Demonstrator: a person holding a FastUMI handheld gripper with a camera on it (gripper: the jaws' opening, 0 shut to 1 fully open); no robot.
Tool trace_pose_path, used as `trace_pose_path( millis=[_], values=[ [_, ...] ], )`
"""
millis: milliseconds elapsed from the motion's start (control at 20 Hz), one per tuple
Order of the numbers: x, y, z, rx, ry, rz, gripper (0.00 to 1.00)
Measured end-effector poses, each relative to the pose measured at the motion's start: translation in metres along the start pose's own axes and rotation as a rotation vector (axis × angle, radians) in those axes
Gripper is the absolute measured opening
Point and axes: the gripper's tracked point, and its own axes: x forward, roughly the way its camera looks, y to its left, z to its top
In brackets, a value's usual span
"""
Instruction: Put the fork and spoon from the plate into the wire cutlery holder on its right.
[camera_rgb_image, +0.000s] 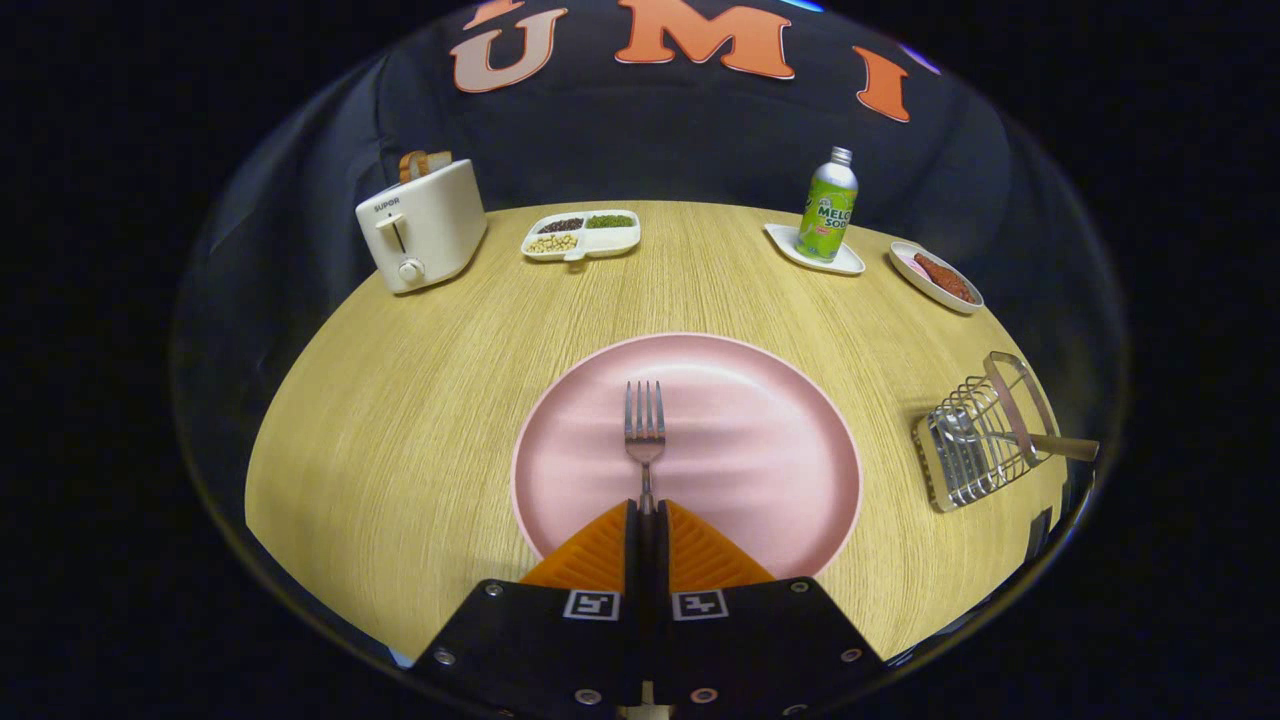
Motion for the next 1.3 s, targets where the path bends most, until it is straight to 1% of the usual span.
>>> trace_pose_path(
  millis=[200,400,600,700,950,1100,1300],
  values=[
    [-0.025,-0.021,0.018,0.001,-0.004,0.023,0.05],
    [-0.053,-0.056,0.037,-0.013,-0.003,0.011,0.05],
    [-0.075,-0.087,0.051,0.010,0.008,0.013,0.05],
    [-0.085,-0.107,0.055,0.017,0.023,0.005,0.05],
    [-0.105,-0.150,0.070,-0.019,0.040,-0.032,0.05],
    [-0.114,-0.173,0.071,-0.039,0.069,-0.058,0.05],
    [-0.117,-0.200,0.066,-0.034,0.118,-0.077,0.05]
  ],
)
